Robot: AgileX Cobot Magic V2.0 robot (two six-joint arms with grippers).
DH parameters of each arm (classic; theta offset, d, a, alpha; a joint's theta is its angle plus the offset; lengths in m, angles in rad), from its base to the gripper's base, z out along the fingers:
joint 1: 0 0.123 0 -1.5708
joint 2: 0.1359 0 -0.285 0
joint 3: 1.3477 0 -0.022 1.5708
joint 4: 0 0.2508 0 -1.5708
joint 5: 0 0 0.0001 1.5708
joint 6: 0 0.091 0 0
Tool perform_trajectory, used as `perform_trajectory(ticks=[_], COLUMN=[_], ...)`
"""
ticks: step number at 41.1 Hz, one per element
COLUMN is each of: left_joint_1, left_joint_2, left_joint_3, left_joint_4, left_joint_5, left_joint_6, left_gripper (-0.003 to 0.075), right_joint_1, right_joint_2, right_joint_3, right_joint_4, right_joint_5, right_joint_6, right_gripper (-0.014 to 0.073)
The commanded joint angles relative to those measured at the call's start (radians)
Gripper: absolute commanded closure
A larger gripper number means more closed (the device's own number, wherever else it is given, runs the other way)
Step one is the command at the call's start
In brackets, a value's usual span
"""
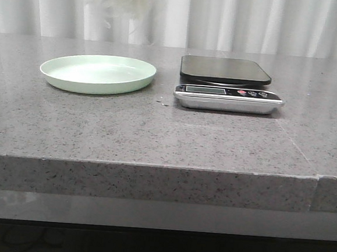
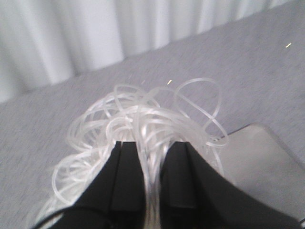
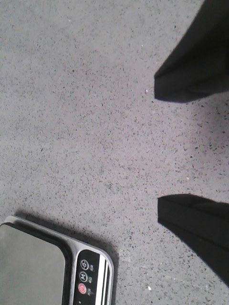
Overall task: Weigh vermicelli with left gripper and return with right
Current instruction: 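Lift the vermicelli with the left gripper and lower it onto the scale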
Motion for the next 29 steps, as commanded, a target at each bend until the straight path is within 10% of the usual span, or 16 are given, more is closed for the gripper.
perform_trajectory(ticks=[1,29], left_joint_1=[-0.046,-0.206], left_joint_2=[-0.003,0.331], left_joint_3=[-0.097,-0.300], left_joint_4=[-0.006,-0.008], left_joint_5=[-0.093,-0.210], left_joint_6=[0.000,0.000], left_gripper=[0.0573,0.0568], right_joint_1=[-0.004,-0.004], right_joint_2=[0.001,0.001], right_joint_3=[-0.027,-0.027], right_joint_4=[-0.002,-0.002], right_joint_5=[-0.076,-0.072], right_joint_6=[-0.011,-0.011], right_gripper=[0.0069,0.0069])
